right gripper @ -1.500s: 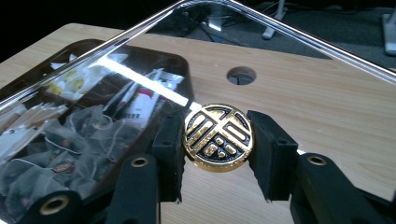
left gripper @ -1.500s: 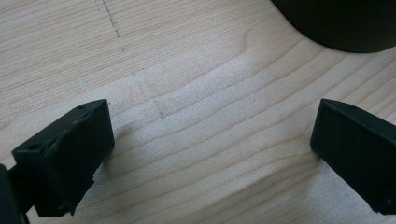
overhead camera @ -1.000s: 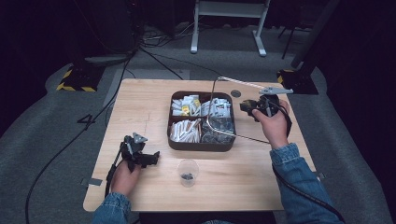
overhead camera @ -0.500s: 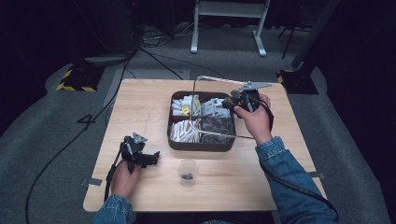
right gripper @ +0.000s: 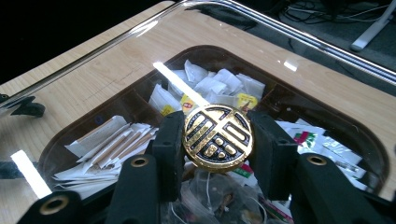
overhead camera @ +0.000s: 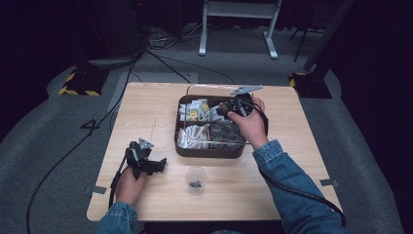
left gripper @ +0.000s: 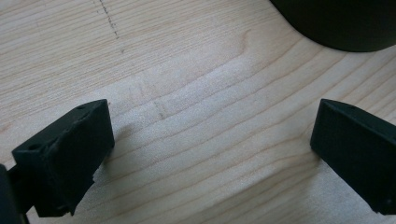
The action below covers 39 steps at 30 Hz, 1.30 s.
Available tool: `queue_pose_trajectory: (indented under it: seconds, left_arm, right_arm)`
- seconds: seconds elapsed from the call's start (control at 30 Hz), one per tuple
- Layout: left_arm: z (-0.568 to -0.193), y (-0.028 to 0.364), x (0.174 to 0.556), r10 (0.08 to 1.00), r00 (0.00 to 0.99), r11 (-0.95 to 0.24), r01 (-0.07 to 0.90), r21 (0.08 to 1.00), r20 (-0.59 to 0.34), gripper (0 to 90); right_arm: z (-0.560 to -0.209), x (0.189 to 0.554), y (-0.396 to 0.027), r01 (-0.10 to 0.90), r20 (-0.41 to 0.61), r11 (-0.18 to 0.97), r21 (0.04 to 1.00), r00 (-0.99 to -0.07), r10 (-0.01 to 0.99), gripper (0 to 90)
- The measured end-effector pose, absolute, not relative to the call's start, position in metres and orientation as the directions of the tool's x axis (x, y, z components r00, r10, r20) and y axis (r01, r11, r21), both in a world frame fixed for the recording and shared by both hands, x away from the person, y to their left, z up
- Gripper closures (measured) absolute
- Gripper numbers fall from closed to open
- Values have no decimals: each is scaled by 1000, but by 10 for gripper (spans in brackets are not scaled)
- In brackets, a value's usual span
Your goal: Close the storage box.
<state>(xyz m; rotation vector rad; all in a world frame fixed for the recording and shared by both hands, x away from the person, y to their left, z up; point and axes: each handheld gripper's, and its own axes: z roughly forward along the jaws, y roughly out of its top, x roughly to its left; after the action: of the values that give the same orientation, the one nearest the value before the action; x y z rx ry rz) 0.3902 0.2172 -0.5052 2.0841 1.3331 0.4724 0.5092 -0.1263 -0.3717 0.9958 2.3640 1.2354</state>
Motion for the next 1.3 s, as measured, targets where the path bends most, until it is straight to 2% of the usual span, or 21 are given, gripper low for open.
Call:
queue_pose_trajectory:
  seconds: [0.33,0.8,1.3]
  left_arm:
    - [-505,217,390,903,429,-304,684,663,-28,0]
    - [-505,217,390,905,424,-303,687,660,-26,0]
    - [-505,217,390,905,425,-303,686,661,-26,0]
  right_arm:
    - [-387,519,-111,454,81,396,798,-732,677,587]
    - [-415,530,-98,457,33,453,766,-731,682,587]
    - [-427,529,-86,465,12,471,750,-721,693,587]
